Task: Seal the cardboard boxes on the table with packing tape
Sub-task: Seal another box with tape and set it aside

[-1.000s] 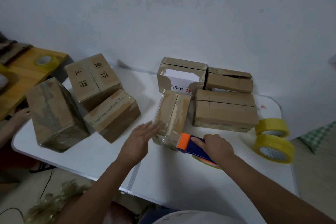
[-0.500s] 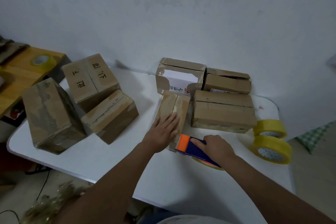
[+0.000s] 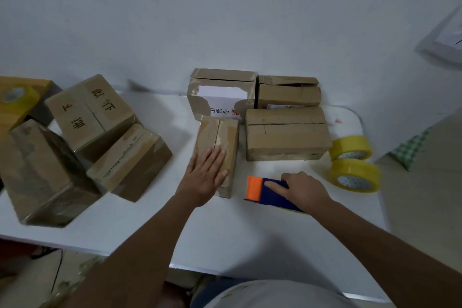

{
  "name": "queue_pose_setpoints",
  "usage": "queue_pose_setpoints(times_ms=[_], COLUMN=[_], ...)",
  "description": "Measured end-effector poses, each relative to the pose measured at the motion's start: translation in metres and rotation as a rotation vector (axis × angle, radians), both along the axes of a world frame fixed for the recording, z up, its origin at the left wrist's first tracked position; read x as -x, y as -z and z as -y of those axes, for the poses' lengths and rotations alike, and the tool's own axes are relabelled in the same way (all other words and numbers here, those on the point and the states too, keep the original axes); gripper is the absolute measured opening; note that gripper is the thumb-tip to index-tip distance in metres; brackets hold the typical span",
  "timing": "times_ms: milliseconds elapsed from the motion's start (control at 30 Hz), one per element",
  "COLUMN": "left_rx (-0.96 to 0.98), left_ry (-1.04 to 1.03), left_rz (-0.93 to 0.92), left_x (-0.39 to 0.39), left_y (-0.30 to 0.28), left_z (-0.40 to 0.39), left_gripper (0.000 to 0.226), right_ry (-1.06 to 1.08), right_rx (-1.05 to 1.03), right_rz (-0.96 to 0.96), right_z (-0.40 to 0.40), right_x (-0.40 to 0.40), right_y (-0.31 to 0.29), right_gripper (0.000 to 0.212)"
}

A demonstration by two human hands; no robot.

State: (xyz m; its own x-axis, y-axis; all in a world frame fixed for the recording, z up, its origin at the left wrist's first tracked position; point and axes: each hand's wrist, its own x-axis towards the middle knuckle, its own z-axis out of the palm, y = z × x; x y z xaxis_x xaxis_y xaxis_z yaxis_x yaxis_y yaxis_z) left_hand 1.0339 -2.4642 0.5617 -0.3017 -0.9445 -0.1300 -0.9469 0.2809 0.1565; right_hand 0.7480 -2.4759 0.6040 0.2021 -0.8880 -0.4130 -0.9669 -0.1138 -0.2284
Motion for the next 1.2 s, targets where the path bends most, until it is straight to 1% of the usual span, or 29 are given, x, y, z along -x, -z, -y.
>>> queue_pose_setpoints(times_ms=[67,133,200,300,367,433,500,533,733,833,1033,1200], left_rx=[0.012,-0.002,-0.03,-0.052,-0.054,-0.045,-0.03,-0.027,-0.008,-0.001,0.03,0.032], left_ry=[-0.006,-0.014,-0.077,-0.188,-0.253,-0.317,-0.338,-0.337,-0.352,-0.361,-0.37,-0.363], left_rz=[0.029,0.029,-0.023,-0.058,-0.051,-0.053,-0.05,-0.043,-0.042,-0.043,-0.016,-0.005], left_x=[0.002,0.004,0.006,0.011,0.015,0.018,0.02,0.021,0.023,0.025,0.026,0.026], left_y=[-0.002,-0.004,-0.006,-0.004,-0.002,0.0,0.002,0.002,0.005,0.006,0.01,0.014], left_z=[-0.001,0.0,-0.001,-0.007,-0.011,-0.012,-0.01,-0.01,-0.009,-0.009,-0.009,-0.009], left_gripper=[0.068,0.075,0.089,0.095,0.098,0.1,0.099,0.099,0.094,0.093,0.091,0.088], right_ry=[0.006,-0.004,-0.015,0.014,0.039,0.032,0.006,-0.009,-0.043,-0.043,-0.022,-0.036], right_rx=[-0.016,-0.019,-0.018,-0.032,-0.11,-0.208,-0.233,-0.219,-0.071,-0.038,-0.011,-0.061], right_rz=[-0.009,-0.013,-0.016,0.029,0.077,0.103,0.096,0.084,-0.004,-0.043,-0.056,-0.075], right_z=[0.0,0.002,0.005,0.008,0.01,0.013,0.014,0.015,0.012,0.011,0.01,0.013], right_x=[0.01,0.011,0.008,0.006,0.008,0.008,0.007,0.005,-0.016,-0.026,-0.033,-0.05], right_y=[0.0,-0.002,-0.004,-0.004,-0.005,-0.005,-0.005,-0.005,-0.005,-0.002,0.0,0.0], right_gripper=[0.064,0.064,0.066,0.065,0.054,0.038,0.027,0.026,0.041,0.044,0.044,0.045])
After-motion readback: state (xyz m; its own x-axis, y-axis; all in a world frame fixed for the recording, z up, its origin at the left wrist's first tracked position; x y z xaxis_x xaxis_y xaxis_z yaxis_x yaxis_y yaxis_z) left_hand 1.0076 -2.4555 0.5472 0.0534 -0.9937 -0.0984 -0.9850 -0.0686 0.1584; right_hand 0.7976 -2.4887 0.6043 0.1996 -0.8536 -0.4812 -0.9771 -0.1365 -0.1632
